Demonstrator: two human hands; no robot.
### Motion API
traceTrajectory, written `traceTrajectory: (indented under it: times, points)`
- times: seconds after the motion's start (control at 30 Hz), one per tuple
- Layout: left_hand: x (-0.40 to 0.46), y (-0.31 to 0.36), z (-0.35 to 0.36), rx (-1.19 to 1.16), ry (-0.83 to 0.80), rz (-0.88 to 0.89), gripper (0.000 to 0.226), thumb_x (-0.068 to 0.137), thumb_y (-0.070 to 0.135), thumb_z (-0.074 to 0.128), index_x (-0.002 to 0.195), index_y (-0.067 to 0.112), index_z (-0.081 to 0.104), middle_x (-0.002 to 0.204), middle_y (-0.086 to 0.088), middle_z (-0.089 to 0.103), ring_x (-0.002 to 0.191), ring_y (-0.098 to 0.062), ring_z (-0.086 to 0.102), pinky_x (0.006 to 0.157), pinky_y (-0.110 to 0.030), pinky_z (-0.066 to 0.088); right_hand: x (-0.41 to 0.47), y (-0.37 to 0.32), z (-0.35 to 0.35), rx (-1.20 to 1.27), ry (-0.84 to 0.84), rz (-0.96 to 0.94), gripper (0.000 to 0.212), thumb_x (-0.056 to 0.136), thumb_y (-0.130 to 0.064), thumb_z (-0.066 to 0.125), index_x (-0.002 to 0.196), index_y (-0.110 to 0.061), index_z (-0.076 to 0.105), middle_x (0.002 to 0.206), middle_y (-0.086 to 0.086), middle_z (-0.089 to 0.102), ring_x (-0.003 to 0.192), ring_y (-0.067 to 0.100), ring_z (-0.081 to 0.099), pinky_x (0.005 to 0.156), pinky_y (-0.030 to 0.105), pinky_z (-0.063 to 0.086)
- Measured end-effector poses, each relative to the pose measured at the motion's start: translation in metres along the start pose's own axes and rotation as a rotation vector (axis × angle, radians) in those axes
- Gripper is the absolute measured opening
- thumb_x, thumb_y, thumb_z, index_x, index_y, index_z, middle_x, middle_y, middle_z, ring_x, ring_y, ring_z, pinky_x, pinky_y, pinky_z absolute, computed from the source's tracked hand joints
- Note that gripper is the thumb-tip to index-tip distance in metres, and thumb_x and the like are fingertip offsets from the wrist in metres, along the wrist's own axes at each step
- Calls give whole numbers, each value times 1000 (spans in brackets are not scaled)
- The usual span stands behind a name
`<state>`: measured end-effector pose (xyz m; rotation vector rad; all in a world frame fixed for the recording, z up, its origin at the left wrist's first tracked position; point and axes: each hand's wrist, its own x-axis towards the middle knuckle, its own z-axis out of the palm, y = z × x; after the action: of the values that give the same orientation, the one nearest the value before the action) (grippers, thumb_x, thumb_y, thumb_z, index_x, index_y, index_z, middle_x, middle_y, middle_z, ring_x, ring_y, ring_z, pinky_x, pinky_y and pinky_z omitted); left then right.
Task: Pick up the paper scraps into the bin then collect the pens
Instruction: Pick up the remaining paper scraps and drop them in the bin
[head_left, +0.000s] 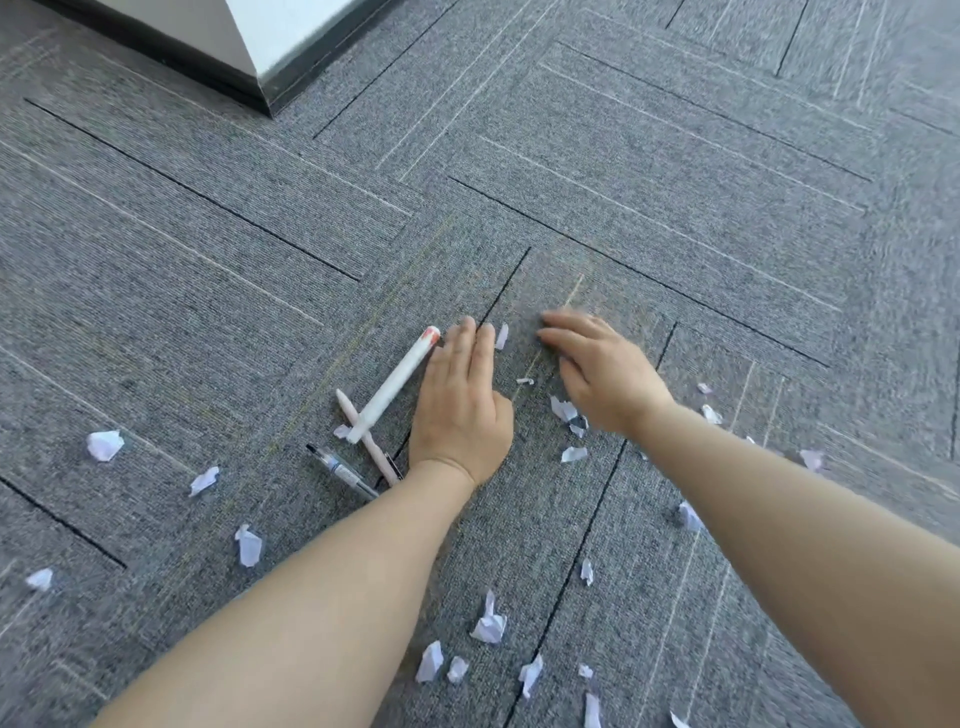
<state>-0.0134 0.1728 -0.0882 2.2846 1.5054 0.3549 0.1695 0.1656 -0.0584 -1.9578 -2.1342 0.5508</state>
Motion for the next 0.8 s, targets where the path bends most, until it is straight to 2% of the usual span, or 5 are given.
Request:
traceTrajectory:
  times: [0.27,0.43,0.63,0.7,0.8]
  points:
    - [-1,3,1,59,-88,142,56,92,19,32,148,21,25,157,5,18,145,-12,7,119,-37,2,-106,-16,12,92,170,-134,35,90,-16,41,105,-11,72,113,0,70,105,19,64,83,42,57]
    - [-29,29,-5,-326,-153,302,46,90,6,35,132,12,52,140,-2,49,134,-13,37,112,-26,24,-88,9,4,109,162,382,50,97,-25,44,147,-27,37,159,-4,26,148,19,12,120,45,14]
    - [-36,26,-13,-307,-33,317,38,89,12,34,111,10,64,129,-7,57,125,-18,45,109,-38,34,-71,19,0,1,-50,290,51,102,-35,35,152,-33,25,162,-10,8,150,15,-1,115,37,-2]
    - [-31,23,-11,-252,-64,227,41,93,10,35,130,14,52,146,-4,41,138,-19,29,116,-39,21,-93,10,3,24,-32,219,46,101,-28,37,147,-27,36,159,-10,21,148,13,11,117,35,2]
    - [-33,26,-5,-244,-184,180,46,96,13,34,142,19,37,155,1,25,144,-13,12,119,-37,8,-138,-5,11,112,78,49,39,97,-21,37,130,-17,59,141,-3,54,130,16,49,109,46,41]
